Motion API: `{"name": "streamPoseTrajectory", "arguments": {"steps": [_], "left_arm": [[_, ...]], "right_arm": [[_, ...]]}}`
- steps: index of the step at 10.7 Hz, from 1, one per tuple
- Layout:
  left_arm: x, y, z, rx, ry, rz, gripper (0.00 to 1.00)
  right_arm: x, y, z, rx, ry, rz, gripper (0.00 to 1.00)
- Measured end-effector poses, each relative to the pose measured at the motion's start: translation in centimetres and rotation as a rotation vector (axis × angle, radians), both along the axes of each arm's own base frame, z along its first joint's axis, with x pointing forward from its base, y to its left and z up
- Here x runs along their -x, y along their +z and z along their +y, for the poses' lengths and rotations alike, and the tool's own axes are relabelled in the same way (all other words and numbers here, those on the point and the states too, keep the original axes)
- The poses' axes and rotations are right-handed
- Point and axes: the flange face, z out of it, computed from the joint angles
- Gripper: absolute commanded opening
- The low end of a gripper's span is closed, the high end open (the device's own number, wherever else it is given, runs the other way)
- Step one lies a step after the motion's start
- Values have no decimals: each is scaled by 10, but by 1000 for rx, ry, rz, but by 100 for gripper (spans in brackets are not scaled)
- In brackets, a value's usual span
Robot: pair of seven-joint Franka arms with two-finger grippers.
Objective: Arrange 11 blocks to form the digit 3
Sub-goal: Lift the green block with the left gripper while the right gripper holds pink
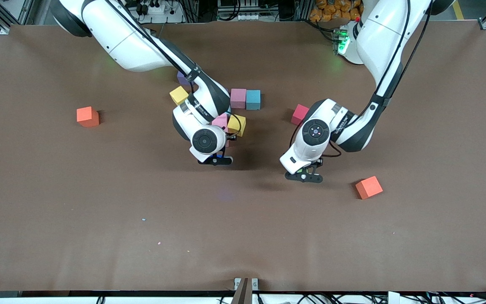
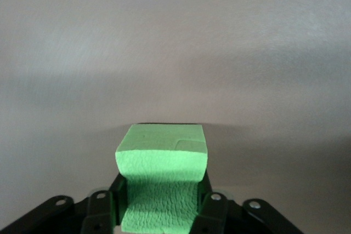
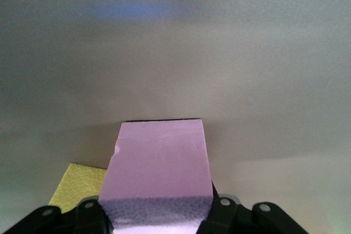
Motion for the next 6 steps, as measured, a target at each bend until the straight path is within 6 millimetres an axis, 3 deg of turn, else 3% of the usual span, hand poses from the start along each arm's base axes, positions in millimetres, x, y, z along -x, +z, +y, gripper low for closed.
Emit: {"name": "streamPoseTrajectory", "arguments": {"steps": [2,3,6], "left_arm": [[12,27,-9,-16,166,31,0],[17,40,-11,-23,237,52,0],[29,54,-15,-11,427,110,0]], "right_arm": [[0,0,0,0,0,0,82],[0,0,0,0,0,0,100],[1,-3,0,2,2,3,100]]}}
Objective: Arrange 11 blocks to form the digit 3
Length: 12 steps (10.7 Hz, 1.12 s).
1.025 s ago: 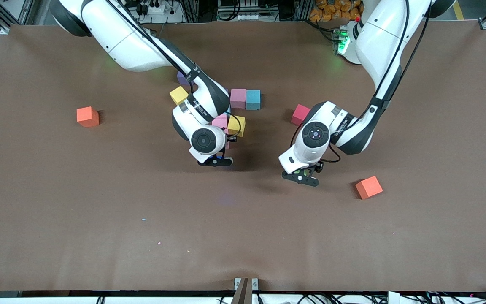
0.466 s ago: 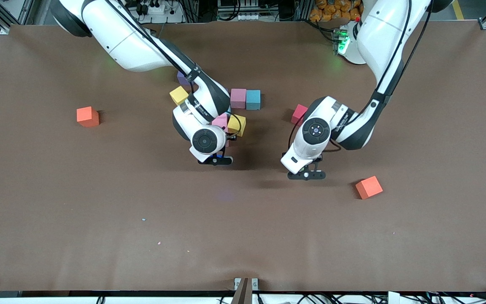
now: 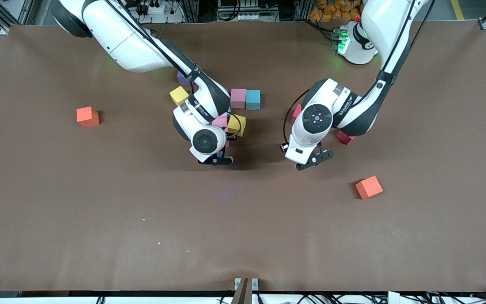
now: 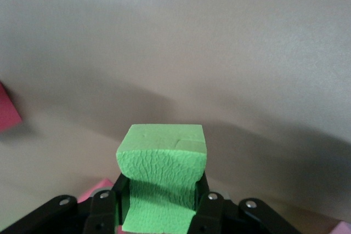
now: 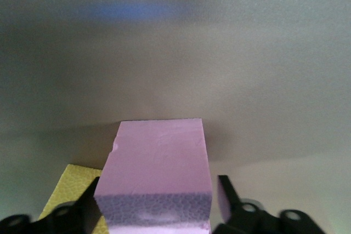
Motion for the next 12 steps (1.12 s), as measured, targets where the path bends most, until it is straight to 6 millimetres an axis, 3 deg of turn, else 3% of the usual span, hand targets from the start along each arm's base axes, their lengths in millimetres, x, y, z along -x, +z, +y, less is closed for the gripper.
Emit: {"name": "streamPoseTrajectory", "arguments": {"steps": [2,7,10,12], "left_arm": [[8,-1,-9,-14,171,23,0],[33,-1,-50,-66,613,14,0],[43,-11,-69,-68,824,5,0],[49,-23,-78,-75,880,13,0]], "right_arm": [[-2,3,1,-5,-2,-7,100],[-28,33,1,-39,-8,-47,100],[-45,64,-17,-17,22,8,100],[-57,91,-46,1,49,38,100]]}}
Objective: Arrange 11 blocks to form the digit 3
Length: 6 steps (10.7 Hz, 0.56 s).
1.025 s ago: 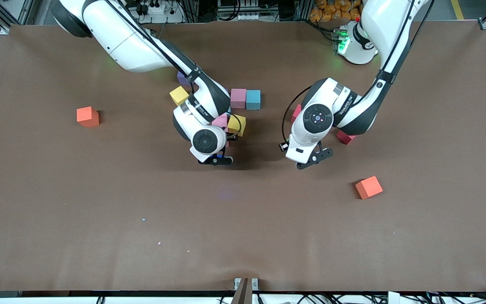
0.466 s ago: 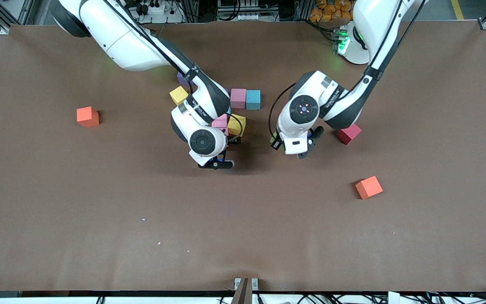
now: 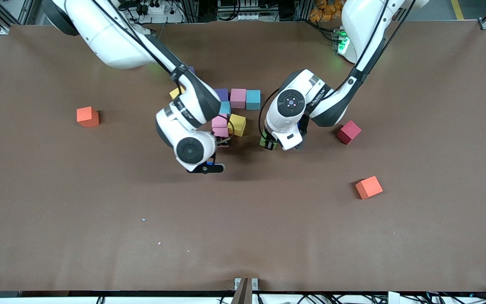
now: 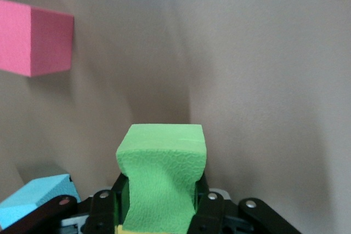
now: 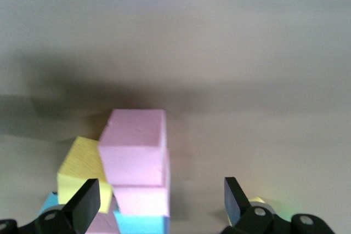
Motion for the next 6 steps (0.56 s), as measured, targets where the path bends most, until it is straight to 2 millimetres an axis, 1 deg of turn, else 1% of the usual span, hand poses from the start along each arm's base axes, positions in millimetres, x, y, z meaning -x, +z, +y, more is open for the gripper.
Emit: {"name": "streamPoseTrajectory", "arguments": {"steps": [1,2,3,4,6], "left_arm": [[2,-6,-2,-6,33,8,0],[4,-10,-4,-11,61,13,0],[8,-14,-8,-16,74,19,0],[15,-17,-15,-21,73,25,0],[27,-25,-26,-28,64,34,0]], "right_arm": [[-2,11,-14,15,4,20,100],[0,15,-24,27,14,44,100],[8,13,-29,37,25,60,100],[23,7,-30,40,54,75,100],[66,-11,-33,19,147,75,100]]}}
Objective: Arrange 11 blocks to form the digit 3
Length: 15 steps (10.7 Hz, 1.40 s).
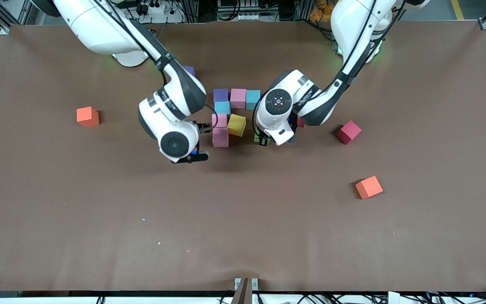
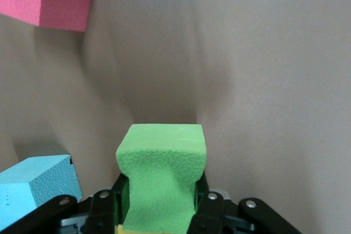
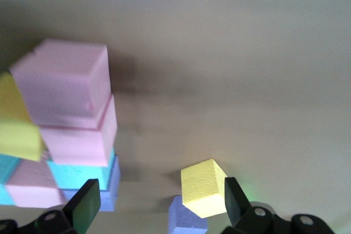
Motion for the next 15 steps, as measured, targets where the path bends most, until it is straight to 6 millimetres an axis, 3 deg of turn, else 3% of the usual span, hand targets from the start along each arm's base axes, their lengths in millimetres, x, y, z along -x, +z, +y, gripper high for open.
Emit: {"name": "streamPoseTrajectory", "arguments": {"steps": [3,7,10,15], "left_arm": [[9,-11,-8,-7,12,8,0],[6,-11,-13,-13,80,8,0],[15,-16,-20,-27,117,18,0],[12,-20,-22,-36,176,24,0]], "right_arm": [[79,-26,-12,-8,120,17,100],[150,-57,-25,-18,244,41,100],[164,-61,-32,-16,329,50,100],[153,-61,-47,-28,374,36,100]]}}
